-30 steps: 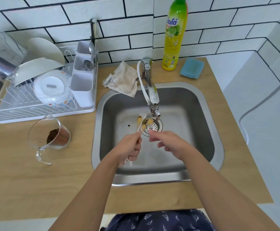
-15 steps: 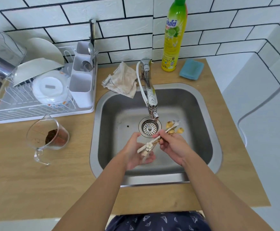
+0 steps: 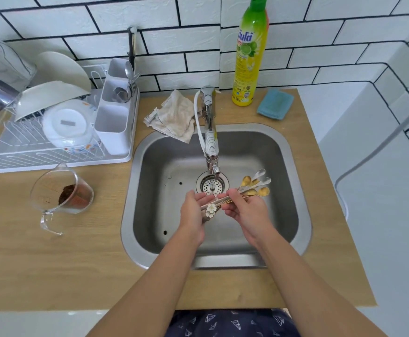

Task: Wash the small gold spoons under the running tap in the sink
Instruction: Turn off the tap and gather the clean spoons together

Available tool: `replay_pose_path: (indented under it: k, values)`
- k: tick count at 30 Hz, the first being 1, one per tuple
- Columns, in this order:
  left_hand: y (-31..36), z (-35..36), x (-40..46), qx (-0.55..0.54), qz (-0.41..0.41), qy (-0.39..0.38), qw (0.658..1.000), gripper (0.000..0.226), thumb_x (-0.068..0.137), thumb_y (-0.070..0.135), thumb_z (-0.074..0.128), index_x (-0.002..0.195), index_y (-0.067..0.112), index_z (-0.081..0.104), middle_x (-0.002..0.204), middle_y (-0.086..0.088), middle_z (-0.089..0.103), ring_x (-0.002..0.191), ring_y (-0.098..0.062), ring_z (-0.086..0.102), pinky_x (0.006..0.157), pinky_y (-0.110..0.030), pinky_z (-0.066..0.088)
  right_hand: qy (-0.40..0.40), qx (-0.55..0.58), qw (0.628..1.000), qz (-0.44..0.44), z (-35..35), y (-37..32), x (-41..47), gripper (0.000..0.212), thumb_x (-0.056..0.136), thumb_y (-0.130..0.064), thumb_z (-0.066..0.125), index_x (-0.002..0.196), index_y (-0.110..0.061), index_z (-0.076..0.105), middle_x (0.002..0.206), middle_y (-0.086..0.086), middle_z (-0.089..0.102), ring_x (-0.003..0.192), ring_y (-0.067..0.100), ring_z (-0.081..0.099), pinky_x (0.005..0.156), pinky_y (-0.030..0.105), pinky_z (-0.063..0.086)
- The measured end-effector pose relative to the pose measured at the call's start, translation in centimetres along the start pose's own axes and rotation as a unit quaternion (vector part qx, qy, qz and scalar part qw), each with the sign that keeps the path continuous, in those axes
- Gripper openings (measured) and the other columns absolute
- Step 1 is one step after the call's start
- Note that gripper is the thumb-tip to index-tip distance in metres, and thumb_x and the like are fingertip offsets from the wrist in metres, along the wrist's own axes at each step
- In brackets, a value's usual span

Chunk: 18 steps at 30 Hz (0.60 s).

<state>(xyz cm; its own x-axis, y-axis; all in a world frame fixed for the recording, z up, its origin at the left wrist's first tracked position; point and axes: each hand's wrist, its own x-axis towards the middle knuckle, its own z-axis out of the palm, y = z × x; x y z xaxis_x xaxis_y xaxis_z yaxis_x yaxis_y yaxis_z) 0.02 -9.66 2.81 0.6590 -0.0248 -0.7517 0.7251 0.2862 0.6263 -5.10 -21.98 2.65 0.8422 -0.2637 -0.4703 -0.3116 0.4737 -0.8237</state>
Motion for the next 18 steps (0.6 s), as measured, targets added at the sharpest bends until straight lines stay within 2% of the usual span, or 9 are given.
replay_pose_path:
  k: [2, 4, 6, 8, 10, 13, 16, 18]
  values:
    - [0.3, -0.3, 0.0, 0.007, 0.028, 0.058, 0.998, 0.038, 0.102, 0.037, 0.035, 0.103, 0.009, 0.06, 0.104, -0.013, 0.074, 0.091, -0.024, 0.07, 0.076, -0.033, 0.052, 0.014, -0.039, 0.998, -0.047, -0.4, -0.8, -0.2, 0.031, 0.104, -0.022, 0.061, 0.082, -0.021, 0.082, 0.091, 0.01, 0.081, 0.067, 0.009, 0.07, 0.064, 0.021, 0.057]
    - [0.5, -1.0, -0.3, 0.083, 0.108, 0.113, 0.984, 0.032, 0.099, 0.035, 0.04, 0.101, 0.013, 0.062, 0.102, -0.007, 0.074, 0.099, -0.023, 0.069, 0.088, -0.035, 0.05, 0.048, -0.113, 0.987, -0.106, -1.1, -1.5, -0.4, 0.028, 0.102, -0.029, 0.061, 0.083, -0.033, 0.082, 0.086, 0.0, 0.081, 0.071, 0.01, 0.073, 0.067, 0.022, 0.058]
    - [0.6, -1.8, -1.2, 0.257, 0.216, 0.131, 0.933, 0.03, 0.097, 0.04, 0.042, 0.102, 0.02, 0.063, 0.101, 0.004, 0.072, 0.1, -0.016, 0.066, 0.086, -0.033, 0.046, 0.06, -0.234, 0.961, -0.135, -1.8, -2.1, -0.7, 0.025, 0.099, -0.038, 0.063, 0.08, -0.045, 0.079, 0.076, -0.009, 0.078, 0.073, 0.009, 0.073, 0.071, 0.021, 0.057]
    - [0.8, -2.4, -2.0, 0.358, 0.283, 0.129, 0.881, 0.03, 0.099, 0.042, 0.046, 0.113, 0.022, 0.062, 0.104, 0.009, 0.068, 0.1, -0.011, 0.062, 0.083, -0.025, 0.04, 0.054, -0.33, 0.931, -0.149, -2.7, -2.3, -0.8, 0.03, 0.098, -0.042, 0.065, 0.072, -0.056, 0.074, 0.069, -0.019, 0.075, 0.073, 0.004, 0.069, 0.069, 0.01, 0.047]
    - [1.1, -2.6, -2.7, 0.379, 0.32, 0.117, 0.86, 0.031, 0.101, 0.036, 0.049, 0.125, 0.019, 0.059, 0.11, 0.009, 0.064, 0.102, -0.008, 0.06, 0.085, -0.02, 0.038, 0.059, -0.37, 0.914, -0.152, -3.7, -2.7, -0.6, 0.031, 0.099, -0.04, 0.063, 0.072, -0.05, 0.075, 0.066, -0.02, 0.073, 0.071, 0.001, 0.068, 0.066, 0.005, 0.042]
    - [1.5, -2.7, -2.7, 0.453, 0.284, 0.078, 0.842, 0.039, 0.103, 0.03, 0.047, 0.139, 0.014, 0.051, 0.128, 0.0, 0.06, 0.104, -0.011, 0.058, 0.089, -0.021, 0.037, 0.046, -0.434, 0.887, -0.149, -5.1, -2.5, -0.1, 0.031, 0.101, -0.038, 0.061, 0.076, -0.029, 0.077, 0.061, -0.013, 0.071, 0.071, 0.003, 0.069, 0.066, 0.002, 0.038]
    - [2.1, -2.9, -2.3, 0.474, 0.29, 0.059, 0.83, 0.042, 0.103, 0.029, 0.048, 0.141, 0.011, 0.048, 0.133, -0.004, 0.059, 0.1, -0.012, 0.06, 0.086, -0.021, 0.037, 0.07, -0.452, 0.879, -0.133, -5.3, -2.4, 0.1, 0.033, 0.101, -0.039, 0.061, 0.079, -0.024, 0.079, 0.064, -0.011, 0.074, 0.076, 0.009, 0.071, 0.066, 0.014, 0.037]
    - [3.2, -2.9, -2.0, 0.47, 0.295, 0.052, 0.83, 0.04, 0.102, 0.029, 0.049, 0.138, 0.011, 0.05, 0.133, -0.004, 0.06, 0.099, -0.011, 0.059, 0.085, -0.02, 0.036, 0.092, -0.448, 0.881, -0.122, -5.0, -2.9, -0.2, 0.033, 0.102, -0.039, 0.06, 0.081, -0.022, 0.08, 0.067, -0.009, 0.075, 0.082, 0.015, 0.072, 0.074, 0.024, 0.041]
